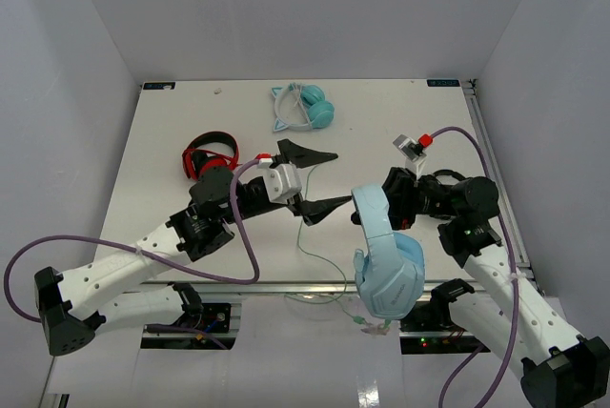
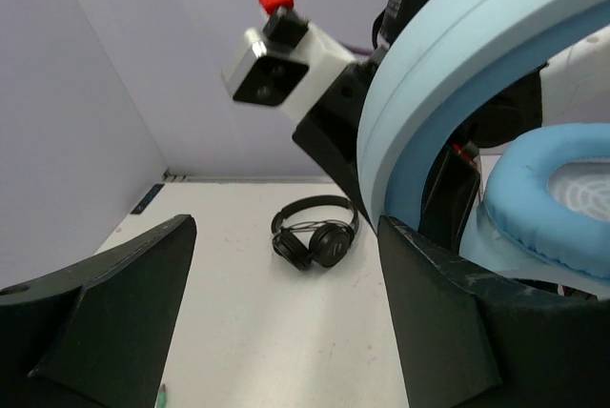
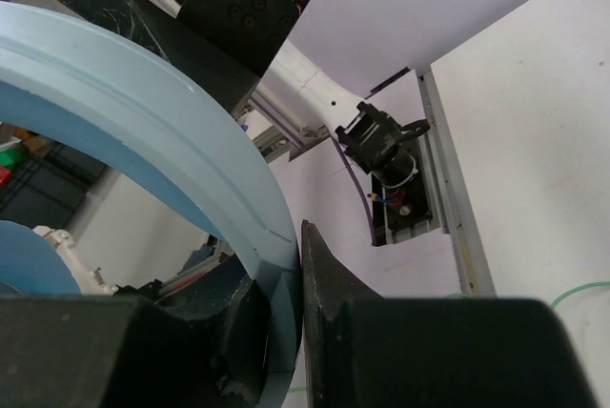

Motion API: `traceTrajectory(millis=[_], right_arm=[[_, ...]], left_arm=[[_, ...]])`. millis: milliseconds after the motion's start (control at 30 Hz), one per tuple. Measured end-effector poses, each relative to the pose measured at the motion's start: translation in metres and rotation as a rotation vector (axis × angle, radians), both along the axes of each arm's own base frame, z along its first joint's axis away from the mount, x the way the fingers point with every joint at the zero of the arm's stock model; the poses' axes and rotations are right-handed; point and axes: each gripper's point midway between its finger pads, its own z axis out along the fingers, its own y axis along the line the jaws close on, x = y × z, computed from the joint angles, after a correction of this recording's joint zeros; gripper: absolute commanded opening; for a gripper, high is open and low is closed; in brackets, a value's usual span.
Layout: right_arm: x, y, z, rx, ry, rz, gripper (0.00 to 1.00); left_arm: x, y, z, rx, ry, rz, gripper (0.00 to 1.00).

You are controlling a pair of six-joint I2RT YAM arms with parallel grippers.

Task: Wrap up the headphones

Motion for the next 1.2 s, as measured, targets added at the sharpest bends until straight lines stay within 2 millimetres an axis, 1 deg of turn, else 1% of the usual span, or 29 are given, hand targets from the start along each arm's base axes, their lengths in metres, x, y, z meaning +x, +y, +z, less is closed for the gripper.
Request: traceTrajectory(millis=[233,333,467,633,733,867,967,1200], right_arm=[[-0.009,0.002,-0.012,-0.010,0.015,0.038,0.08],[-0.012,0.003,-0.013,-0.009,0.013,0.044,0.08],[-0.011,0.007,-0.014,-0.006,0.029,0.037,0.08],[-0.003,0.011,-0.018,-0.011,0.043,0.004,0.08],[0.000,0.012,-0.020,-0.013,0.048,-0.015,0.08],[0.005,0.013,-0.019,-0.007,0.043,-0.042,0.08],[0.008,0.013,-0.019,-0.004,0.037,-0.057,0.08],[0.009,0.013,-0.022,-0.008,0.042,-0.069,0.08]], left_arm=[[-0.013,-0.001,-0.008,-0.025,-0.051,-0.053,0.86],[-0.021,-0.002,-0.005,-0.043,-0.063,-0.083,0.84],[-0.035,-0.005,0.002,-0.080,-0.077,-0.133,0.82],[-0.046,-0.010,0.003,-0.103,-0.073,-0.164,0.82],[-0.046,-0.011,-0.004,-0.102,-0.065,-0.165,0.81],[-0.040,-0.016,-0.011,-0.101,-0.040,-0.144,0.79],[-0.034,-0.023,-0.018,-0.095,-0.015,-0.123,0.78],[-0.024,-0.043,-0.041,-0.055,0.035,-0.103,0.74]])
